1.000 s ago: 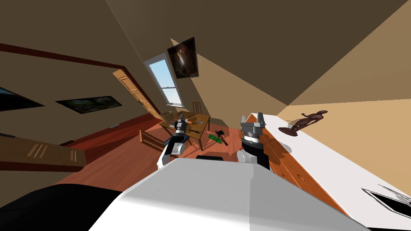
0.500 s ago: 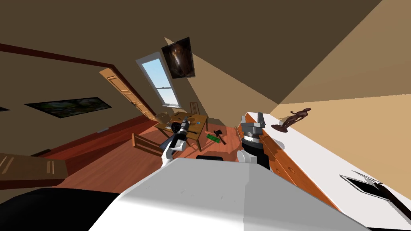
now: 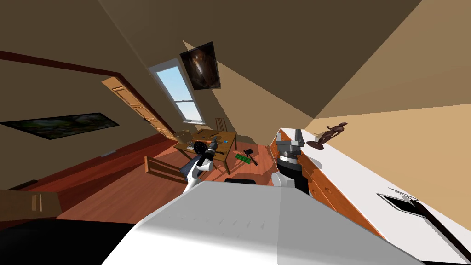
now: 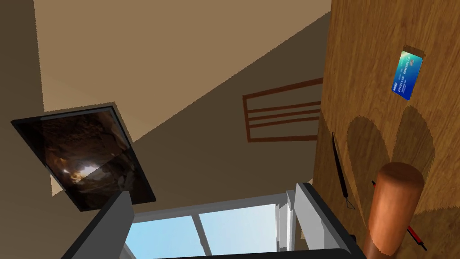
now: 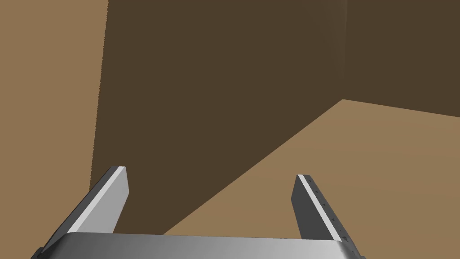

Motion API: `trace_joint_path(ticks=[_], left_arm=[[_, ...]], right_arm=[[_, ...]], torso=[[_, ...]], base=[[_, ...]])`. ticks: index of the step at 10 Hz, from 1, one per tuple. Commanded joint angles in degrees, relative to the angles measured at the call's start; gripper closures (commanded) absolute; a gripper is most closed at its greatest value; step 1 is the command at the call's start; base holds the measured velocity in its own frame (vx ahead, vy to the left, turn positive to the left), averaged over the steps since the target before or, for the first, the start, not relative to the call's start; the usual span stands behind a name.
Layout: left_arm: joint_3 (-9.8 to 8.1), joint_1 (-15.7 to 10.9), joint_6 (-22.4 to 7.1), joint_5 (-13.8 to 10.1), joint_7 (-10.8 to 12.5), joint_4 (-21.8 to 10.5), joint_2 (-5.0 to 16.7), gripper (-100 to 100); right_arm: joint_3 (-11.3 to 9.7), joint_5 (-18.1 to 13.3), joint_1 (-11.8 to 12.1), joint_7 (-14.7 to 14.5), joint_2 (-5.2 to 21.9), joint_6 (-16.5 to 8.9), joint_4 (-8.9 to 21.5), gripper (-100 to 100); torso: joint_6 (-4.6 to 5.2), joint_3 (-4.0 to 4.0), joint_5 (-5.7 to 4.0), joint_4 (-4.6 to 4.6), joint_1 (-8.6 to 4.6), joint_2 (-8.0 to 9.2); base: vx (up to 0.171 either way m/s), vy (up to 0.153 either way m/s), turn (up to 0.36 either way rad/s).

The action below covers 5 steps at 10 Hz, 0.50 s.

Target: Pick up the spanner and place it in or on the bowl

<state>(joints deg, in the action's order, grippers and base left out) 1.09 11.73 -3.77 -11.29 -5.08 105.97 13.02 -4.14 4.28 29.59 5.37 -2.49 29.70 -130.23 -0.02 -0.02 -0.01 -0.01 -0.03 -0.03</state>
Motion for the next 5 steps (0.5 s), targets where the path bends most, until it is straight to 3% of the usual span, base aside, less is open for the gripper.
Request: trace_joint_path(ticks=[1, 4, 5], left_arm=[[-0.19, -1.6, -2.9, -1.0, -0.5, -2.9, 1.3, -100], [-0.27, -3.2, -6.6, -1.7, -1.1, -6.7, 2.3, -100], [-0.35, -4.8, -8.3, -2.6, -1.8, -9.8, 3.2, -100]], right_arm=[[0.0, 0.0, 0.0, 0.0, 0.0, 0.0, 0.0, 0], [0.0, 0.0, 0.0, 0.0, 0.0, 0.0, 0.0, 0], [0.0, 0.0, 0.0, 0.0, 0.0, 0.0, 0.0, 0]], torso=[[0.0, 0.0, 0.0, 0.0, 0.0, 0.0], [0.01, 0.0, 0.0, 0.0, -0.01, 0.0], [-0.01, 0.0, 0.0, 0.0, 0.0, 0.0]], base=[[0.008, -0.015, -0.114], [0.004, -0.012, -0.06], [0.007, -0.011, -0.097]])
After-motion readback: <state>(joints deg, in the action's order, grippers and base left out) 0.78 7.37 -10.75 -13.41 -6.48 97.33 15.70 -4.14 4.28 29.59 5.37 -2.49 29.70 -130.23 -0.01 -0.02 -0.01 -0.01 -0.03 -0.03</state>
